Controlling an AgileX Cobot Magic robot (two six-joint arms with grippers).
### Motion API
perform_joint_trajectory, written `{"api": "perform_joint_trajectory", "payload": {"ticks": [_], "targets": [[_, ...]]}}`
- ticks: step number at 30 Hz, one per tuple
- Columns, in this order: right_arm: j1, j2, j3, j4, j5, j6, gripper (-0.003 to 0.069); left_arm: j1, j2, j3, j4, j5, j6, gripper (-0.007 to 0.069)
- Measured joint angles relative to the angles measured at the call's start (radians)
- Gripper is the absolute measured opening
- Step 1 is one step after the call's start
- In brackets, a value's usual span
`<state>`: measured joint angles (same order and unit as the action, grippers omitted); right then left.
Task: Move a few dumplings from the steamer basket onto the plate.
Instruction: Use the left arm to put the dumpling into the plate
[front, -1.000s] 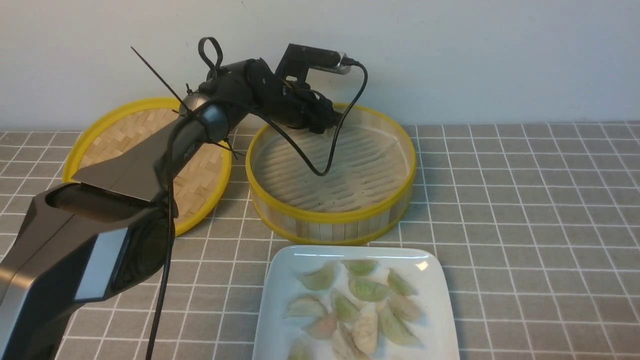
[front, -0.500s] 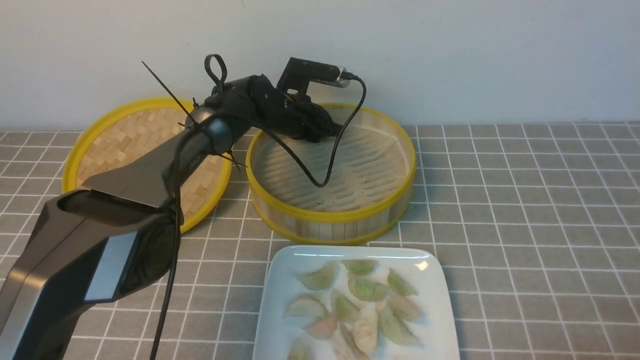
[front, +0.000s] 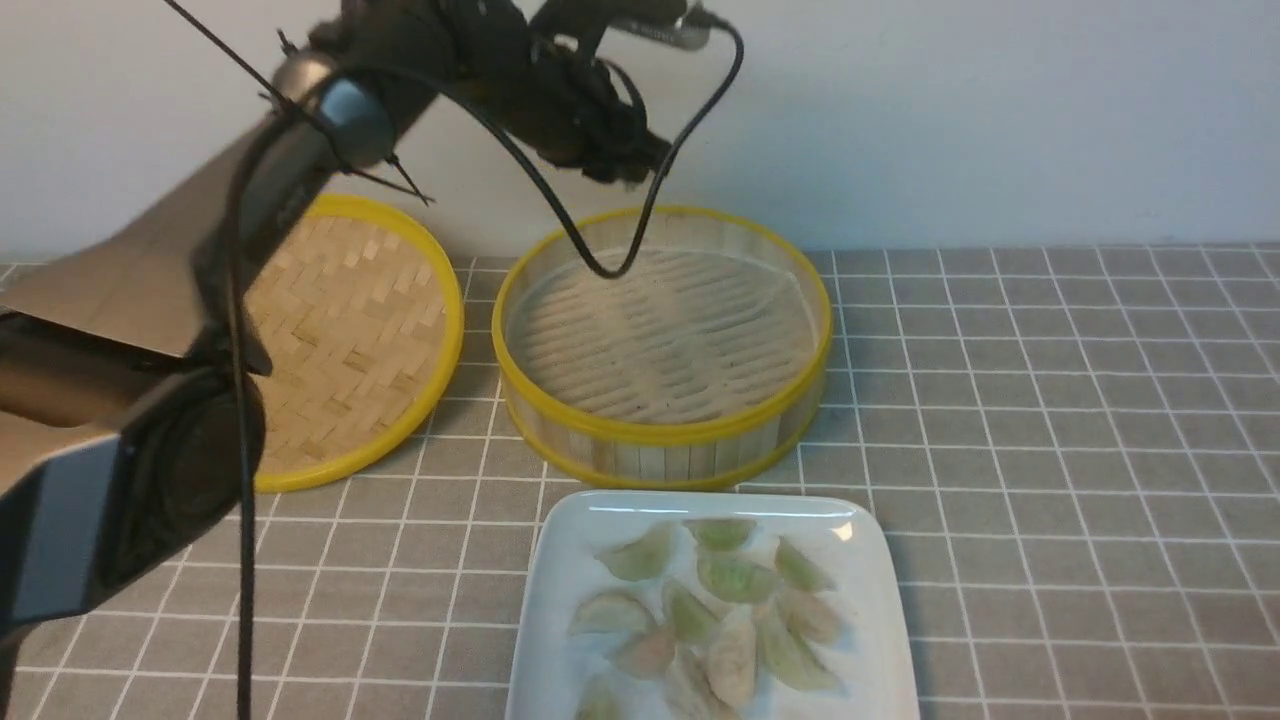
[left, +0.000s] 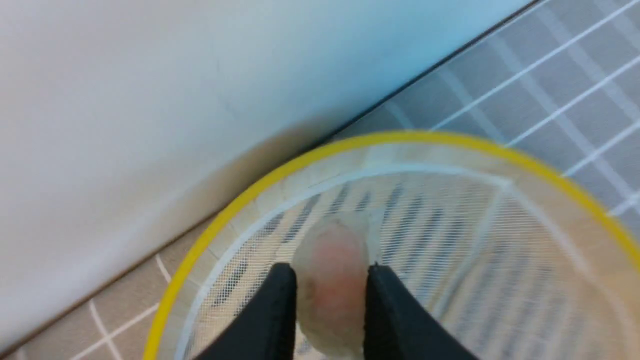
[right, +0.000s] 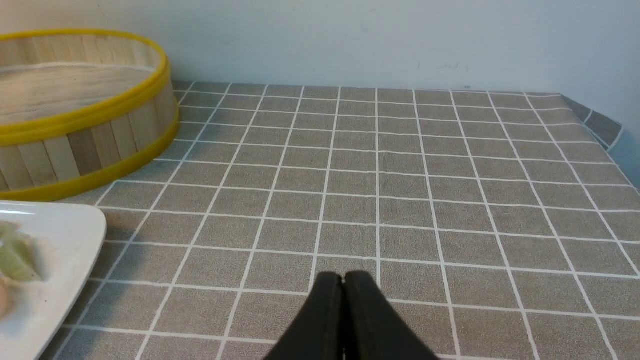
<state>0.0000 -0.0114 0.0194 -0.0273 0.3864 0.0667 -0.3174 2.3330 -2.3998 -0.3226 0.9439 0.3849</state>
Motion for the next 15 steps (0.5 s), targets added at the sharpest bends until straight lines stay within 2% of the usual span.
{"api": "perform_joint_trajectory", "payload": {"ticks": [2,4,6,15], "targets": [[0.000,0.000,0.000,0.000,0.000,0.000,-0.0009,0.000,-0.027,-0.002,0.000,0.047,0.000,0.0153],[0.000,0.000,0.000,0.000,0.000,0.000,-0.0009,0.000,-0.071,-0.003,0.000,0.193,0.000,0.0153],[0.000,0.000,0.000,0.000,0.000,0.000,-0.0009,0.000,-0.091,-0.003,0.000,0.266,0.001,0.0153],[0.000,0.000,0.000,0.000,0.000,0.000,-0.0009,-0.006,-0.233,0.141,0.001,0.304,-0.050,0.0153]]}}
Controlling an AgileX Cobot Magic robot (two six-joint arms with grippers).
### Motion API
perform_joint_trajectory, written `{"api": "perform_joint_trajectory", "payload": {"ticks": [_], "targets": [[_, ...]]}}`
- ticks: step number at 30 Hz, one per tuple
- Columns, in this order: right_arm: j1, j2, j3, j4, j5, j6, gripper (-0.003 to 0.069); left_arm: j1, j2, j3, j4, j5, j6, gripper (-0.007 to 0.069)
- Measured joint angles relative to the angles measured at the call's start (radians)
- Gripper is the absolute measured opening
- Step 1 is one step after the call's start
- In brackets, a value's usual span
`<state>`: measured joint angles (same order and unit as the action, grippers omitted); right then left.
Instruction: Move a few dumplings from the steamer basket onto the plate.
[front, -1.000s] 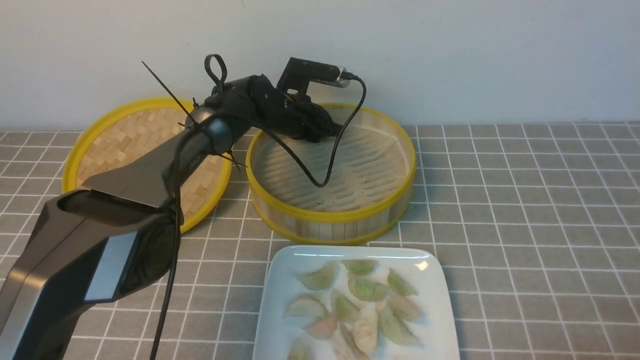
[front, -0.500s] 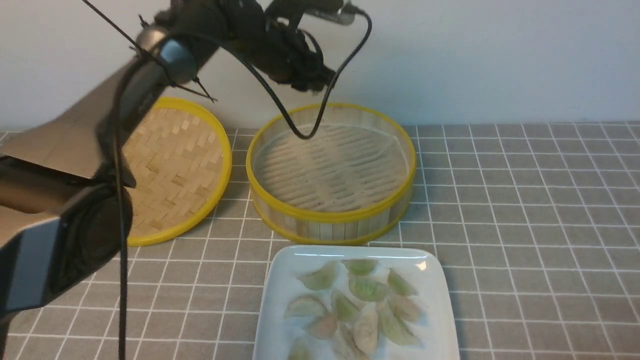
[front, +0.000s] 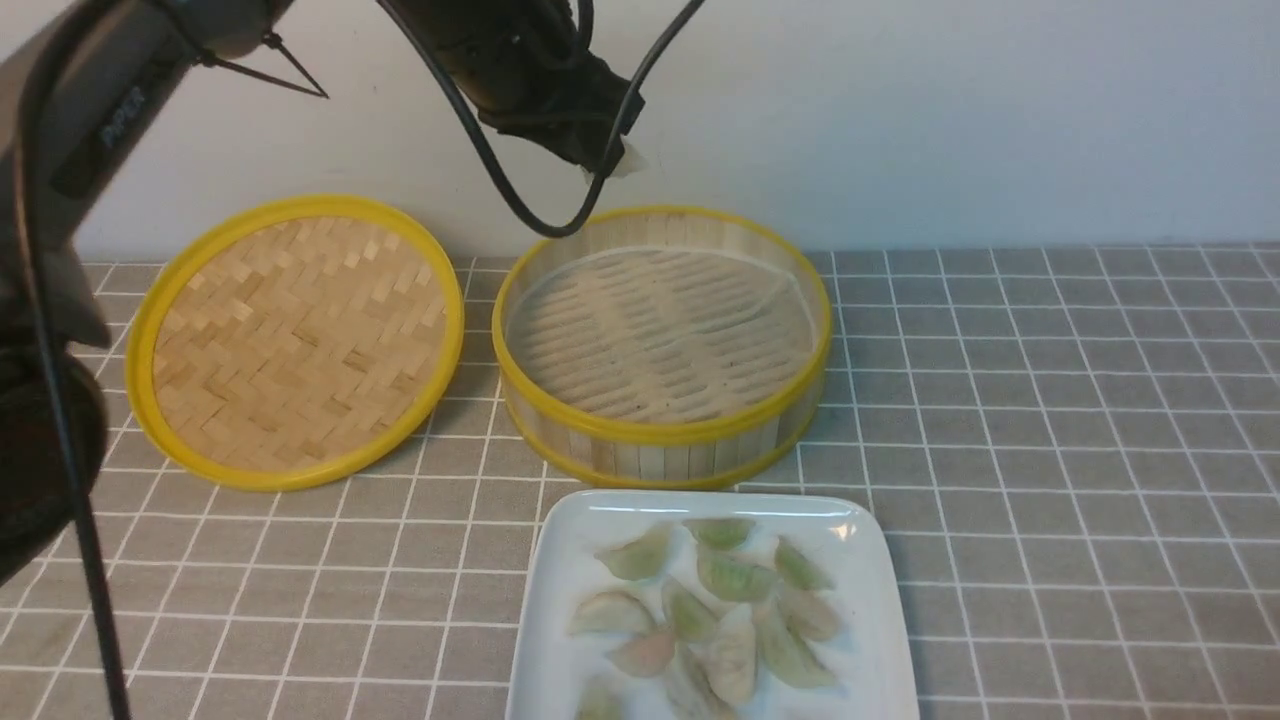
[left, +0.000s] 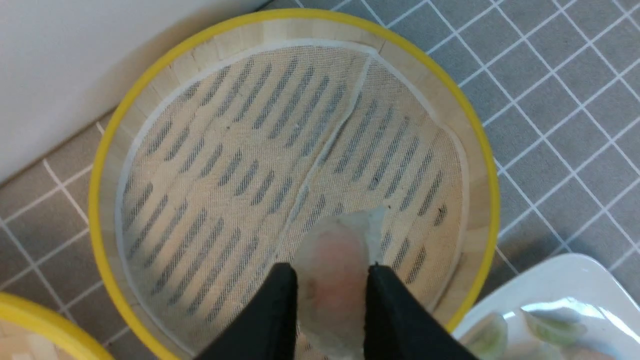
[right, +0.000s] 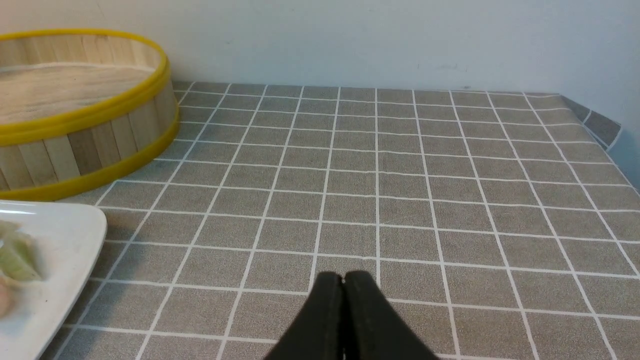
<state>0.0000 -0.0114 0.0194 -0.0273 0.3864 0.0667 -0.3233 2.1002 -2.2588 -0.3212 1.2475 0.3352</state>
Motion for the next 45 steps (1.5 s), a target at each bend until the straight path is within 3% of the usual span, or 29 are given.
{"api": "perform_joint_trajectory", "payload": {"ticks": [5,13,26,29,32,36,40,45], "targets": [[0.000,0.000,0.000,0.000,0.000,0.000,-0.0009,-0.031,-0.151,0.215,0.002,0.000,-0.020,0.0153],[0.000,0.000,0.000,0.000,0.000,0.000,-0.0009,-0.204,-0.279,0.643,0.002,-0.002,-0.033,0.0153],[0.000,0.000,0.000,0.000,0.000,0.000,-0.0009,-0.357,-0.103,0.729,0.001,-0.027,-0.057,0.0163],[0.000,0.000,0.000,0.000,0.000,0.000,-0.0009,-0.364,-0.090,0.729,0.001,-0.027,-0.070,0.0232],[0.000,0.000,0.000,0.000,0.000,0.000,-0.0009,-0.364,-0.090,0.716,0.001,-0.027,-0.096,0.0352],[0.000,0.000,0.000,0.000,0.000,0.000,-0.0009,-0.364,-0.089,0.662,0.002,-0.027,-0.121,0.0405],[0.000,0.000,0.000,0.000,0.000,0.000,-0.0009,-0.364,-0.105,0.613,0.003,-0.027,-0.155,0.0348],[0.000,0.000,0.000,0.000,0.000,0.000,-0.0009,-0.364,-0.257,0.602,0.008,-0.026,-0.177,0.0058]]}}
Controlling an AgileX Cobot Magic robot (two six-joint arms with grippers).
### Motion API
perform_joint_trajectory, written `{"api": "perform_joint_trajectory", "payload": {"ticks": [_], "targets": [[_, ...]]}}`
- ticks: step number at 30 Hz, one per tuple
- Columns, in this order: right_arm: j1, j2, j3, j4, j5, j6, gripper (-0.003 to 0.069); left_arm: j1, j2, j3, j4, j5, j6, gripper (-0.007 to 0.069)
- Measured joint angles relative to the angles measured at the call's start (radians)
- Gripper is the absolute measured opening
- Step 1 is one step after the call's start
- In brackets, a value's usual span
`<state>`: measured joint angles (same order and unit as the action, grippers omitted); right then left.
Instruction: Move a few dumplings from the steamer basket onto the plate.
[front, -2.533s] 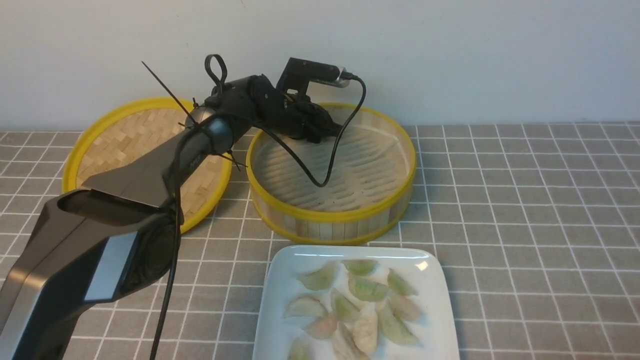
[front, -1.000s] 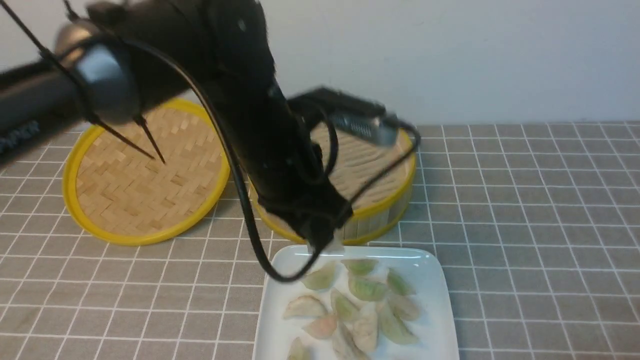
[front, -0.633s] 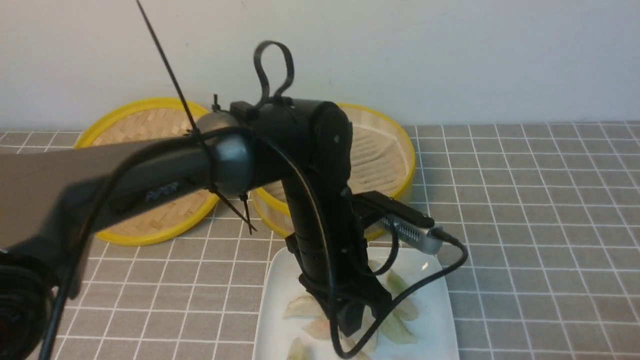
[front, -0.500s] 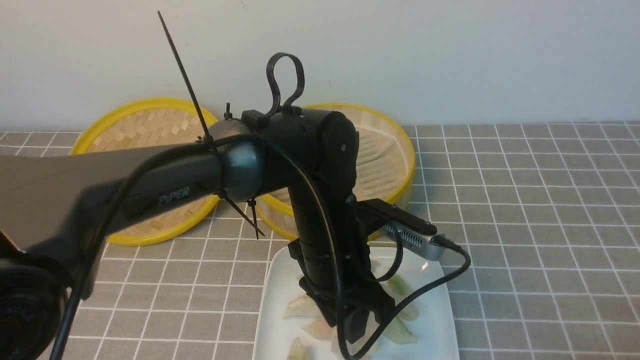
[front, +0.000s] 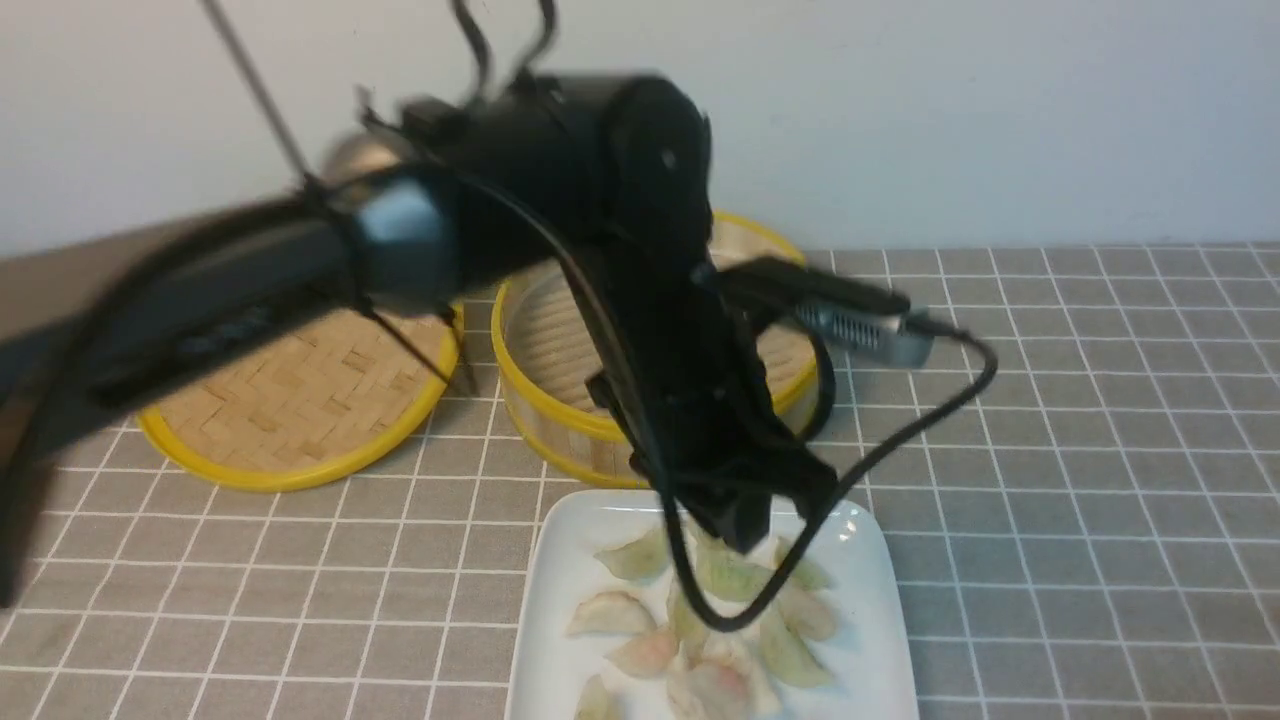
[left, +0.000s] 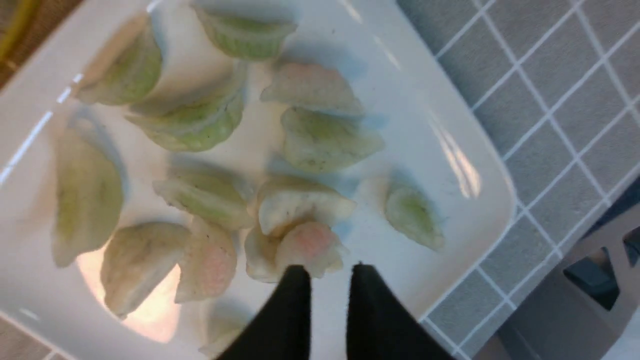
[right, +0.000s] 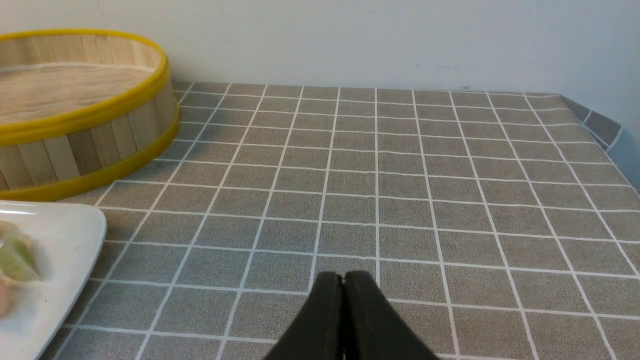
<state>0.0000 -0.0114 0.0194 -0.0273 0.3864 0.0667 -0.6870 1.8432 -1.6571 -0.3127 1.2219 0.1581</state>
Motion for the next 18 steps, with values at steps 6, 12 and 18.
{"api": "perform_joint_trajectory", "payload": {"ticks": [6,12,18], "targets": [[0.000,0.000,0.000,0.000,0.000,0.000,-0.0009,0.000,-0.270,0.007,0.017,0.002,-0.003,-0.0005],[0.000,0.000,0.000,0.000,0.000,0.000,-0.0009,0.000,-0.596,0.115,0.097,-0.112,-0.003,-0.0005],[0.000,0.000,0.000,0.000,0.000,0.000,-0.0009,0.000,-0.804,0.192,0.227,-0.132,0.007,-0.0005]]}}
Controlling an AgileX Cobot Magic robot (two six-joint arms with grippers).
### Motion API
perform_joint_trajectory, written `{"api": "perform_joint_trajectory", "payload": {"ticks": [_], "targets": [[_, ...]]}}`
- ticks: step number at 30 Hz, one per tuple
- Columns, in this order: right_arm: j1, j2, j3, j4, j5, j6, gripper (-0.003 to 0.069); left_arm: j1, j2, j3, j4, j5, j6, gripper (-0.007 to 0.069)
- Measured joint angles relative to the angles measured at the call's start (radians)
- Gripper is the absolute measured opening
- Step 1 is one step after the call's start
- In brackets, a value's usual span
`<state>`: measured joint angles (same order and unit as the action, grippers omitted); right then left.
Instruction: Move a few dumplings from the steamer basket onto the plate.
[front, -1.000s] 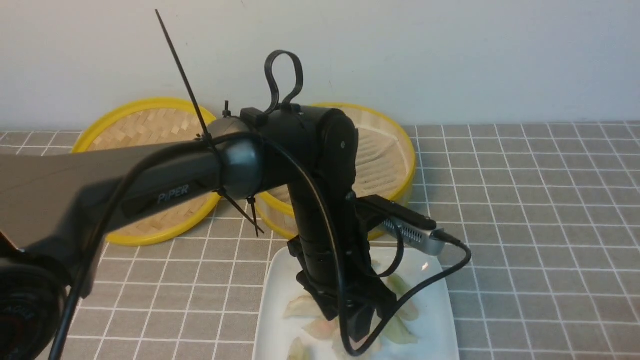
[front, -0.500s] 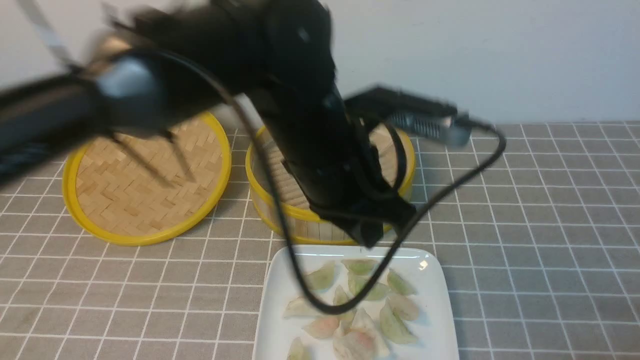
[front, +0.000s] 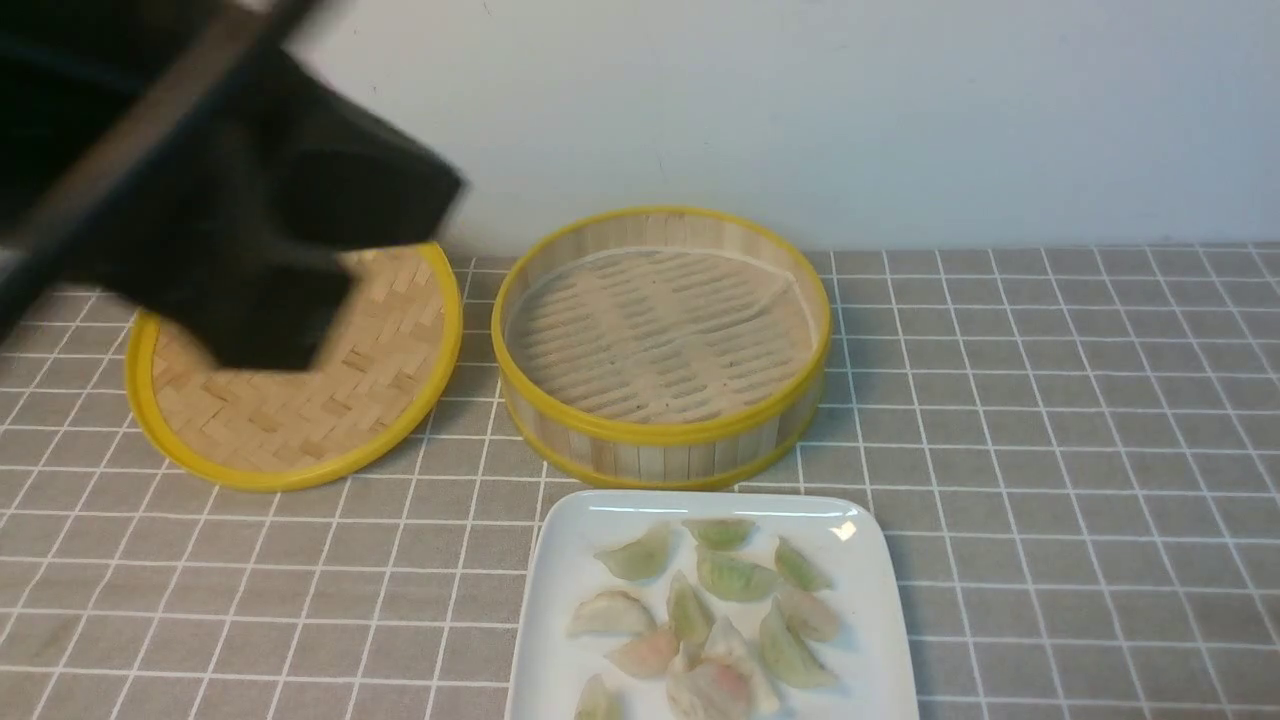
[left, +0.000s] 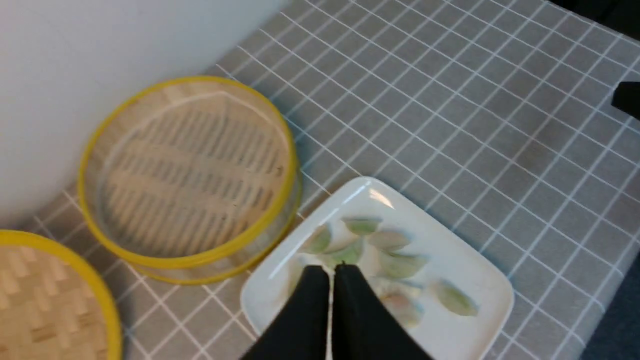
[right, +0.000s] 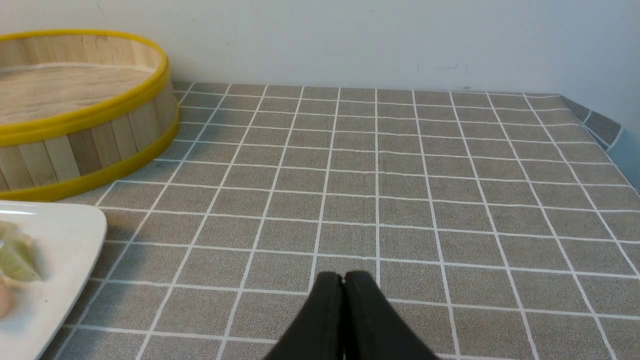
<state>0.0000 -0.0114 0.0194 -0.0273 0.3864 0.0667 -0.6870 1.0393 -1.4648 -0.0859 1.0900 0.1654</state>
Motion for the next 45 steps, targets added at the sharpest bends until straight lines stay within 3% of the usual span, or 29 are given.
{"api": "perform_joint_trajectory", "payload": {"ticks": [11,17,21,29,34,38,45], "targets": [[0.000,0.000,0.000,0.000,0.000,0.000,-0.0009,0.000,-0.231,0.005,0.140,0.005,-0.026,-0.0005],[0.000,0.000,0.000,0.000,0.000,0.000,-0.0009,0.002,-0.252,0.029,0.362,0.052,-0.278,-0.0005],[0.000,0.000,0.000,0.000,0.000,0.000,-0.0009,0.021,-0.289,0.134,0.425,0.029,-0.337,-0.0005],[0.000,0.000,0.000,0.000,0.000,0.000,-0.0009,0.253,-0.577,0.706,0.288,-0.379,-0.305,-0.0005],[0.000,0.000,0.000,0.000,0.000,0.000,-0.0009,0.522,-0.849,1.175,0.106,-0.680,-0.223,-0.0005],[0.000,0.000,0.000,0.000,0.000,0.000,-0.0009,0.657,-1.019,1.443,-0.015,-0.769,-0.160,-0.0005],[0.000,-0.001,0.000,0.004,0.000,0.000,-0.0009,0.701,-1.050,1.493,-0.043,-0.723,-0.134,-0.0005]]}}
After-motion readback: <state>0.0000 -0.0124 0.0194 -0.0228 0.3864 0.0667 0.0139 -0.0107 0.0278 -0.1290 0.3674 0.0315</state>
